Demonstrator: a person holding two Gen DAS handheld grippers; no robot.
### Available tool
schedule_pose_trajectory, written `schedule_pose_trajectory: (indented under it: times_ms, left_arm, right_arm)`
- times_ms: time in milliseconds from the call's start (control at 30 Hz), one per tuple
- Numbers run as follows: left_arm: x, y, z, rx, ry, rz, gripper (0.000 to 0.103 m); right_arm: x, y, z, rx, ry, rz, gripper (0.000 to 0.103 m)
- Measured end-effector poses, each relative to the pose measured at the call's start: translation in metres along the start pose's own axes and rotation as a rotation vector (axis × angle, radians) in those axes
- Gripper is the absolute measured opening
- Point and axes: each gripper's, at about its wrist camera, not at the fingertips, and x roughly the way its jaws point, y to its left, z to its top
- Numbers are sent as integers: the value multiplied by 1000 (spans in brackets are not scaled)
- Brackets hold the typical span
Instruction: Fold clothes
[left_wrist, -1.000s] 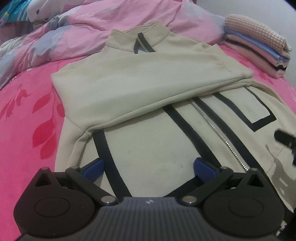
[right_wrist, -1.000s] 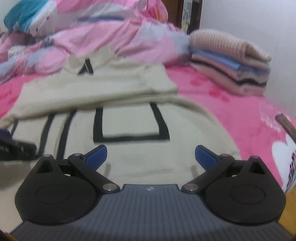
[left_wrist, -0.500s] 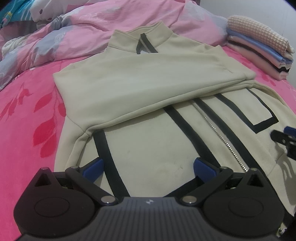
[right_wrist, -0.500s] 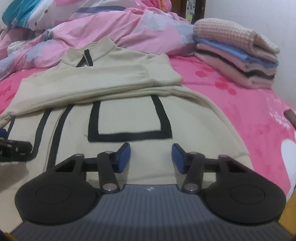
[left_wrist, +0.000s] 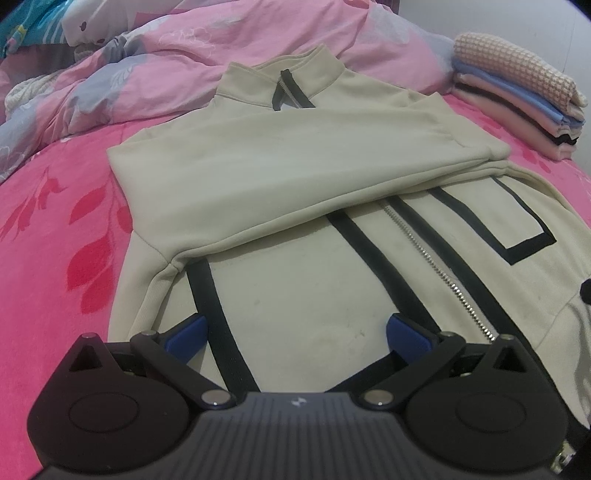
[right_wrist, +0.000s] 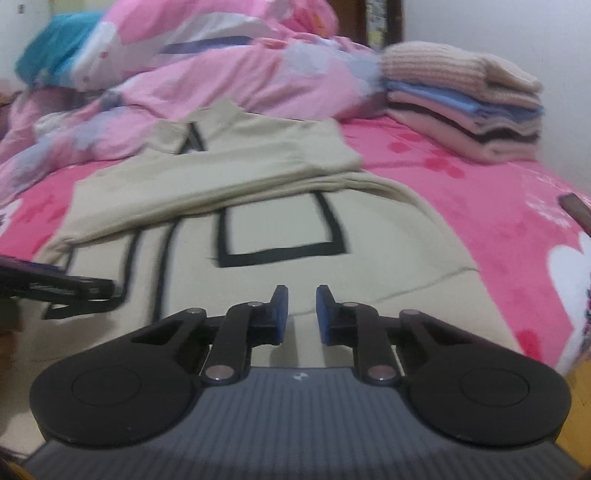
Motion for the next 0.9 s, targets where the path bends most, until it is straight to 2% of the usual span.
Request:
schedule_pose_trajectory:
  times_ms: [200, 400, 900]
  left_arm:
    - [0, 0, 0, 0, -4, 0, 103]
    - [0, 0, -1, 1, -6, 1, 103]
    - [-2, 0, -1, -9, -17, -7, 103]
  right_arm:
    - [-3, 28, -4, -71, 11, 71, 15]
    - [7, 27, -17, -60, 58, 71, 15]
    - [10, 25, -25, -65, 44, 77, 15]
